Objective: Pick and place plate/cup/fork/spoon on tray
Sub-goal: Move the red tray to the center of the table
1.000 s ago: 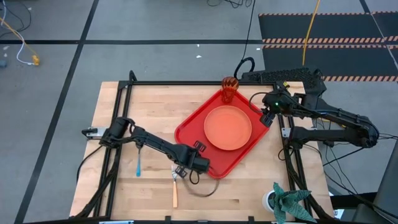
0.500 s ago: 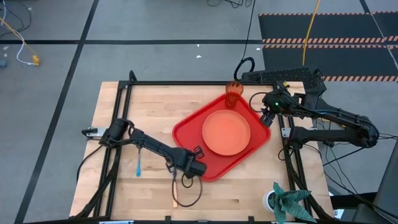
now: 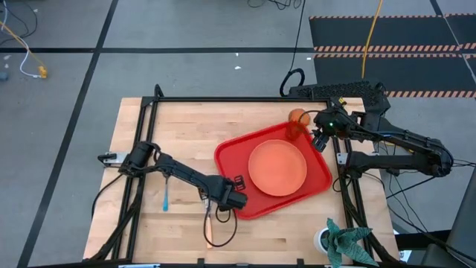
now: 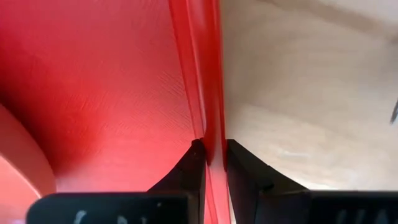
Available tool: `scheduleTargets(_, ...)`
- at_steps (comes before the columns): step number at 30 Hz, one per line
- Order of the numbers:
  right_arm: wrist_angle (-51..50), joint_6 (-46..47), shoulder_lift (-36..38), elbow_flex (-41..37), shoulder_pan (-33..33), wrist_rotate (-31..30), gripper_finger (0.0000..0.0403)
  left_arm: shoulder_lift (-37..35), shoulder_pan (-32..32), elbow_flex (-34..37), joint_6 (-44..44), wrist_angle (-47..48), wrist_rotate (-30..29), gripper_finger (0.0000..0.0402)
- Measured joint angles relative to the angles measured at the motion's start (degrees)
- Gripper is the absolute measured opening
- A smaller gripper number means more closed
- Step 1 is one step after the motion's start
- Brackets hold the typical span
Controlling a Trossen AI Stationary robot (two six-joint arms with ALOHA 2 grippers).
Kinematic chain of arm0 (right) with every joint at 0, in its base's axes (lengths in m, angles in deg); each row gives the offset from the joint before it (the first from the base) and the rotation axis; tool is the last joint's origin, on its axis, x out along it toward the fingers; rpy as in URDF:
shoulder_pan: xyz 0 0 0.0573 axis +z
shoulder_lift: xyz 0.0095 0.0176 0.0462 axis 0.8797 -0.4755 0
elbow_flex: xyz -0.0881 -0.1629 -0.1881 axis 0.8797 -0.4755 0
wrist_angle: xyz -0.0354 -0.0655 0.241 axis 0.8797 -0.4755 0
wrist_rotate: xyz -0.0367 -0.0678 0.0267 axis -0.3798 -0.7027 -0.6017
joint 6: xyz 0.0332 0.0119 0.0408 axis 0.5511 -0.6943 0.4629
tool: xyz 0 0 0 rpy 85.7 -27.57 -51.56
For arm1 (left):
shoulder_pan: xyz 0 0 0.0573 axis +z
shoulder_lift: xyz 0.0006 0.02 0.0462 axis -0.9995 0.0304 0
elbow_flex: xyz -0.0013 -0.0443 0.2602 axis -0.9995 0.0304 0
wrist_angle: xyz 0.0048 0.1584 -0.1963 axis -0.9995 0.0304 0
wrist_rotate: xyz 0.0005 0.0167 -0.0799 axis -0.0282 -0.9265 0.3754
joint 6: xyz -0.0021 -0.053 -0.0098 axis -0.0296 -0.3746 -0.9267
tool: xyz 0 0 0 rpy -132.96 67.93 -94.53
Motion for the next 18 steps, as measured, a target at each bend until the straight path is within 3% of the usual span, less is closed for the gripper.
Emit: scheduleTargets(18,-5.4,2.5,0.2,0.0,0.0,4.5,0.0165,0.0,5.0,0.0,6.3,12.6,-1.2,0.0040)
